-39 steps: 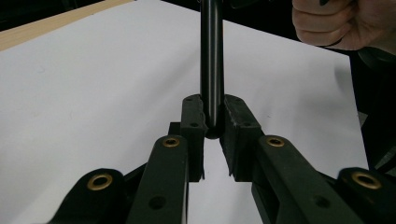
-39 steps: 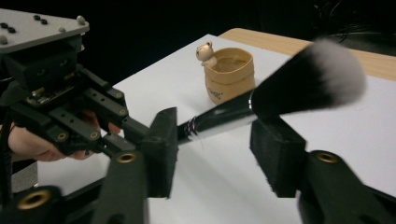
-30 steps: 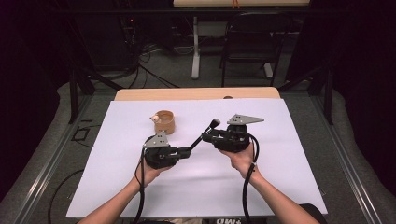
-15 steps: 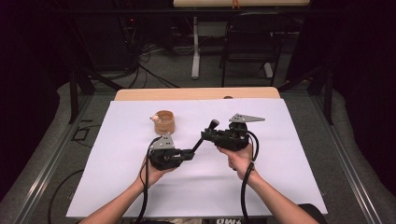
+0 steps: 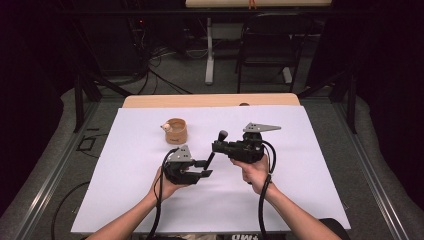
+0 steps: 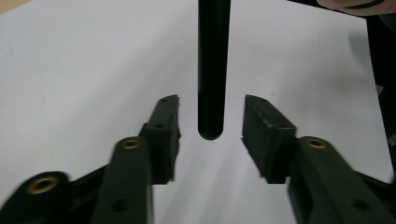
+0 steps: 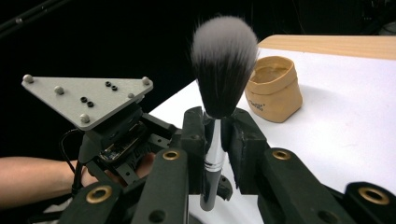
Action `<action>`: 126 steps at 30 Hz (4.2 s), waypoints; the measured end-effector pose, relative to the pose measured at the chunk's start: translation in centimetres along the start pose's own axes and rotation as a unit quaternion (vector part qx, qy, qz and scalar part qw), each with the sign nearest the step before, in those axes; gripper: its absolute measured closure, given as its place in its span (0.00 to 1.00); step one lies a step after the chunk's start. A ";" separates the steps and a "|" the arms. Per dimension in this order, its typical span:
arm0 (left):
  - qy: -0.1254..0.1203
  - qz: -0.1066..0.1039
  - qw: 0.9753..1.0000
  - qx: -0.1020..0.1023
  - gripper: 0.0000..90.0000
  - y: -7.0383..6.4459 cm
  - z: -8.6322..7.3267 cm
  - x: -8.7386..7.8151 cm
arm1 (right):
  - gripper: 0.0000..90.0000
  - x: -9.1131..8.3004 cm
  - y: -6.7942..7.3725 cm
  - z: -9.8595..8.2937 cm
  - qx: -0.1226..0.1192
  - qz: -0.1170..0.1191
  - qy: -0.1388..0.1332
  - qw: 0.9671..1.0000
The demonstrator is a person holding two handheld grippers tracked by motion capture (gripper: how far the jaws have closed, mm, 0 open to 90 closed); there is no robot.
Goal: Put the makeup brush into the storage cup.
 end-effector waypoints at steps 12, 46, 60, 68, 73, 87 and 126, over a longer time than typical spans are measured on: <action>-0.037 0.025 0.999 -0.005 0.14 0.3 0.7 -0.6 | 0.86 0.3 1.5 0.2 -0.056 -0.009 0.031 0.998; -0.120 0.003 0.990 -0.070 0.78 -0.1 1.9 -0.8 | 0.86 1.8 2.5 -1.0 -0.153 -0.064 0.112 0.980; -0.129 -0.015 0.990 -0.056 0.88 -0.8 1.8 -0.6 | 0.85 2.0 2.6 -1.3 -0.166 -0.060 0.124 0.976; -0.131 -0.009 0.990 -0.059 0.88 -0.3 1.7 -0.9 | 0.65 1.7 2.5 -1.1 -0.168 -0.054 0.116 0.977; -0.131 -0.003 0.990 -0.059 0.88 0.0 1.6 -1.1 | 0.45 1.3 2.2 -0.9 -0.166 -0.057 0.113 0.978; -0.137 0.009 0.989 -0.059 0.88 0.8 1.7 -1.9 | 0.20 -1.9 1.3 0.0 -0.179 -0.087 0.098 0.975; -0.138 0.045 0.988 -0.058 0.88 3.1 1.6 -3.5 | 0.01 -10.3 -0.9 -6.1 -0.173 -0.134 0.106 0.970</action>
Point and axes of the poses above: each handheld gripper's, and its own axes: x roughly forward along the jaws, z roughly out of its top, y roughly to its left, the point moved 8 cm from there along x, roughly forward along the jaws, and after that the axes turned 11 degrees about z, right-handed, at the moved point
